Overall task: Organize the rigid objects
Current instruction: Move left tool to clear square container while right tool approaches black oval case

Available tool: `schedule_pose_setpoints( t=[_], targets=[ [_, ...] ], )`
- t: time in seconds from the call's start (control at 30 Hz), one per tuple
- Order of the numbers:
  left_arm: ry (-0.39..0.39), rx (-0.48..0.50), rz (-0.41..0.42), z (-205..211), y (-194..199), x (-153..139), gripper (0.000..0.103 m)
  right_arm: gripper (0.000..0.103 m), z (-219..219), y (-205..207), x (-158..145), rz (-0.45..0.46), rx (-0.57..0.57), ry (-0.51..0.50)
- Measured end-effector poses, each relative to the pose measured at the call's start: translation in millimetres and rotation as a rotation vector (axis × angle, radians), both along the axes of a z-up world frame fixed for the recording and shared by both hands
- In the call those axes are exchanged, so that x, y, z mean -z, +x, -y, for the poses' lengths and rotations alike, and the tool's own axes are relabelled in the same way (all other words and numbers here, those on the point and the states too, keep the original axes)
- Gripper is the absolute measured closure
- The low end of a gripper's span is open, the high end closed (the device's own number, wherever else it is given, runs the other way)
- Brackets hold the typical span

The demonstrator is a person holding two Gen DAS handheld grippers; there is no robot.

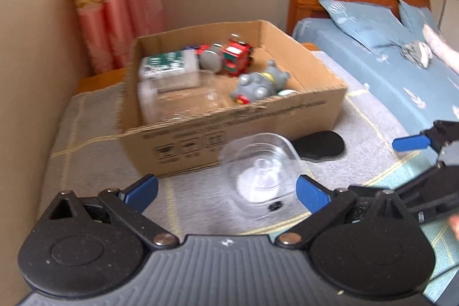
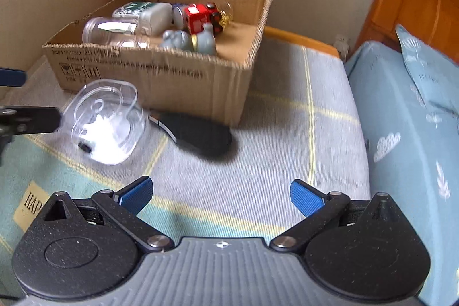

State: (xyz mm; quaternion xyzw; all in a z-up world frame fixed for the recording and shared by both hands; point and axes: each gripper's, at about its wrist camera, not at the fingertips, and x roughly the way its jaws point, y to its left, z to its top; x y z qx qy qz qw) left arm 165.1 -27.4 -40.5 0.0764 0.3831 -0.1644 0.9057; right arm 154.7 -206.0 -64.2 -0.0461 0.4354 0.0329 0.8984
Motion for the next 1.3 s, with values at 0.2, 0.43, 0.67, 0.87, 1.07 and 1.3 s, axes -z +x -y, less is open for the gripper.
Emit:
schedule_pose_setpoints(
  t=[0.2,0.43,0.67,0.87,1.07,1.3],
  targets=[
    [0.011,0.01,-0.006,29,16,17,0.001,0.0,2,-13,6,-0.01,0.042,0.04],
    [-0.019,-0.065,-0.049,28,33,32,0.001,0.0,-2,-16,11,-0.015,0.029,0.019],
    [-0.024,-0.141,-0.052,-2,30,30,0.001,0.0,-4,-6,19,-0.012,0.042,0.011],
    [-0.05,-0.236,-0.068,-37,30,32,0.001,0.0,-10,8,23,0.015,0.048,0.03],
    [-0.048,-0.263,-0.079,-55,28,32,0.001,0.0,-24,29,25,0.045,0.034,0.038],
    [-0.054,-0.254,-0.074,-56,28,30,0.001,0.0,-39,47,26,0.071,0.063,0.039]
  ],
)
